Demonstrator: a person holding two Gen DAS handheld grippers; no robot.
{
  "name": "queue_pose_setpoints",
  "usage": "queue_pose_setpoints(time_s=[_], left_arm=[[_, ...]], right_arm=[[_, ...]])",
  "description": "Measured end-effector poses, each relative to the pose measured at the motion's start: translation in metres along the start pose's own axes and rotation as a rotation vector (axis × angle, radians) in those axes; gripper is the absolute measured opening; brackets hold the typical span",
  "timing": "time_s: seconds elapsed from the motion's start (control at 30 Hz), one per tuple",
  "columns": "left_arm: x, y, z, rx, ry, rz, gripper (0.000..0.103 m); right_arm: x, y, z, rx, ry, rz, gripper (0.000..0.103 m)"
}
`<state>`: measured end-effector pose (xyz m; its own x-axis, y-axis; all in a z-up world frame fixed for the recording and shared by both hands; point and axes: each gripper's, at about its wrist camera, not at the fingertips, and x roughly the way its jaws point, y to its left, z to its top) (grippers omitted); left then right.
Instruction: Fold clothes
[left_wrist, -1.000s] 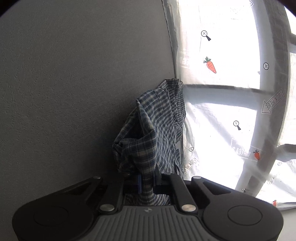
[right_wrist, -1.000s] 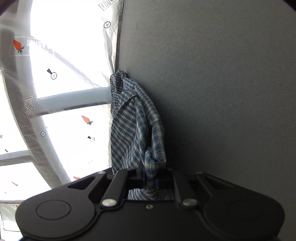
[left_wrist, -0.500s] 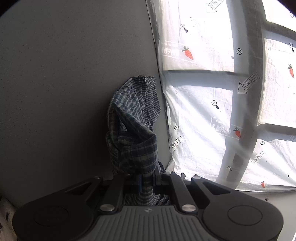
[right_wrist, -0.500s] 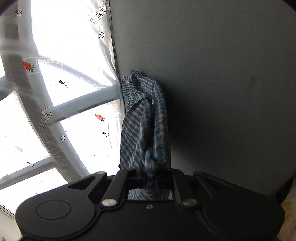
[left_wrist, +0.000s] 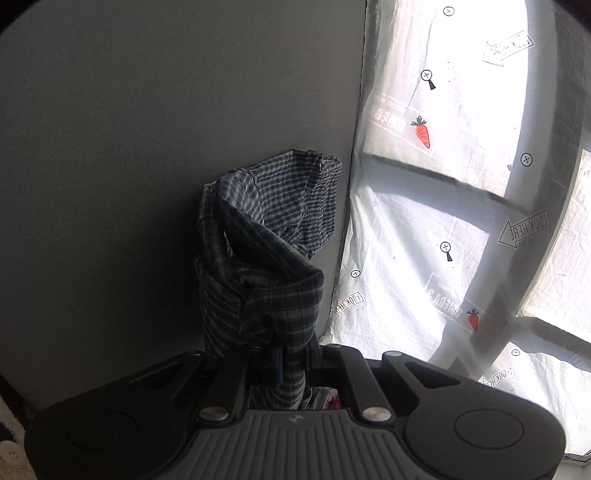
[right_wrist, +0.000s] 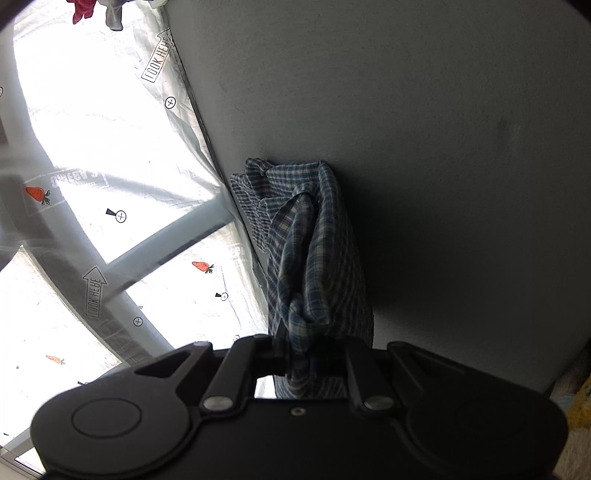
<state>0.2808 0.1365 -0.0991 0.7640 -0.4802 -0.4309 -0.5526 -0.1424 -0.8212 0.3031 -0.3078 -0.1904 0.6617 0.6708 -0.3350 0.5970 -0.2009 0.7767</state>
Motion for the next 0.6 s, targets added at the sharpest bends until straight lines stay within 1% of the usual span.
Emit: queue_pose_setpoints(time_s=[0.07,0.17,0.3,0.47,0.5,0.57,0.6], left_arm=[[0.005,-0.006,0.003,-0.026,0.002,0.001,0.011],[0.015,-0.021,0.010,-0.036,0.001,-0.012,0.011],[0.036,-0.044,0.023,-0.033,-0.009,-0.042,0.014],[0.066,-0.075,0.044,-0.025,-0.023,-0.069,0.017],[0.073,-0.081,0.048,-0.014,-0.028,-0.075,0.019],[0.087,-0.096,0.057,0.027,-0.047,-0.092,0.031],[0.094,-0.104,0.062,0.050,-0.054,-0.108,0.033]], right_arm=[[0.004,0.004,0.002,0.024,-0.002,0.003,0.011],[0.015,0.014,0.007,0.039,0.002,0.021,0.014],[0.037,0.039,0.019,0.032,0.005,0.058,0.019],[0.069,0.071,0.037,0.016,0.002,0.097,0.021],[0.075,0.077,0.041,0.014,0.001,0.104,0.022],[0.089,0.086,0.049,0.014,-0.004,0.102,0.022],[0.095,0.091,0.054,0.013,-0.007,0.101,0.023]])
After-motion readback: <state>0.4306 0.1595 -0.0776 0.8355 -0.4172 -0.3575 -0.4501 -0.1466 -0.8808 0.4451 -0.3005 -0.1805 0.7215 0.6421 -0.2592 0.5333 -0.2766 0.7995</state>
